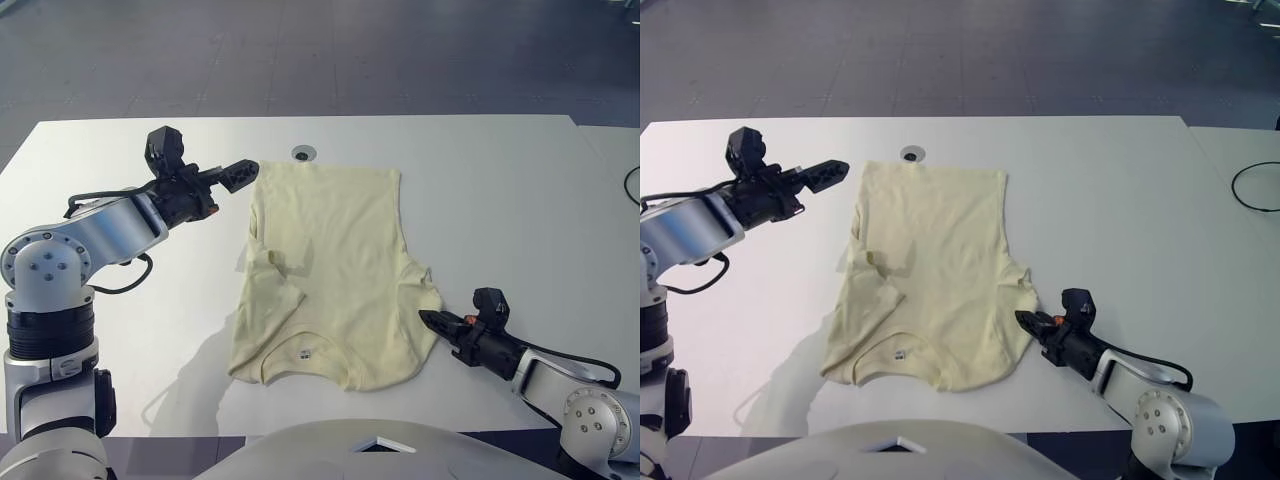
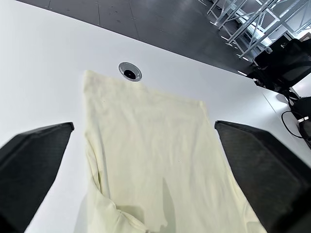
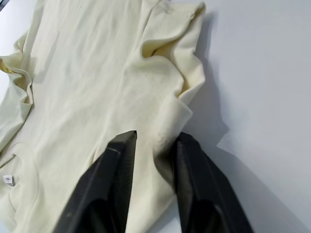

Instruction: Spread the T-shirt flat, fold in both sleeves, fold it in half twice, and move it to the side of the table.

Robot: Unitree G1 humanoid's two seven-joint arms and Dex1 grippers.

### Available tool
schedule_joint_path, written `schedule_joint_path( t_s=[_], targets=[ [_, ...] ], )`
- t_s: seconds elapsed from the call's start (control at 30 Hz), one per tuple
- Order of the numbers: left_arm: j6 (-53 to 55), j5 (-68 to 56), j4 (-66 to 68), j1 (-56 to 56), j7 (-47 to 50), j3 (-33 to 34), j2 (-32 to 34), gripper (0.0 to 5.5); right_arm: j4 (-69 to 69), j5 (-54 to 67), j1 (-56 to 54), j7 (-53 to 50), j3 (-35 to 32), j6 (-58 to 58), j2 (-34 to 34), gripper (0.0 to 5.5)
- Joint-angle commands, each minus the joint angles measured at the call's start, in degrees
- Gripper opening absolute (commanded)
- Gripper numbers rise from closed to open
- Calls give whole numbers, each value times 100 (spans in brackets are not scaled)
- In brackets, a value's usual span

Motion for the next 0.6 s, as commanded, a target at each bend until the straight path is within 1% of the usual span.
schedule_joint_path(
  t_s=[0.03, 0.17, 0.3, 0.37, 0.47, 0.6],
  targets=[
    [67, 91, -67, 7, 77, 68, -49, 540, 242, -86, -140, -102, -136, -29, -247, 61],
    [45, 88, -119, 28, 150, 81, -104, 540, 606, -190, -279, -15, -261, -255, -736, 6],
    [28, 72, -192, 94, 235, 106, -149, 540, 862, -181, -527, 56, -394, -373, -1119, 2],
    [26, 63, -228, 130, 276, 122, -173, 540, 846, -113, -688, 46, -424, -329, -1205, 2],
    [33, 66, -271, 178, 308, 150, -188, 540, 510, 53, -1007, -36, -496, -72, -1169, 2],
    [12, 16, -348, 267, 382, 192, -201, 540, -350, 427, -1701, -182, -561, 653, -649, 2]
  ],
)
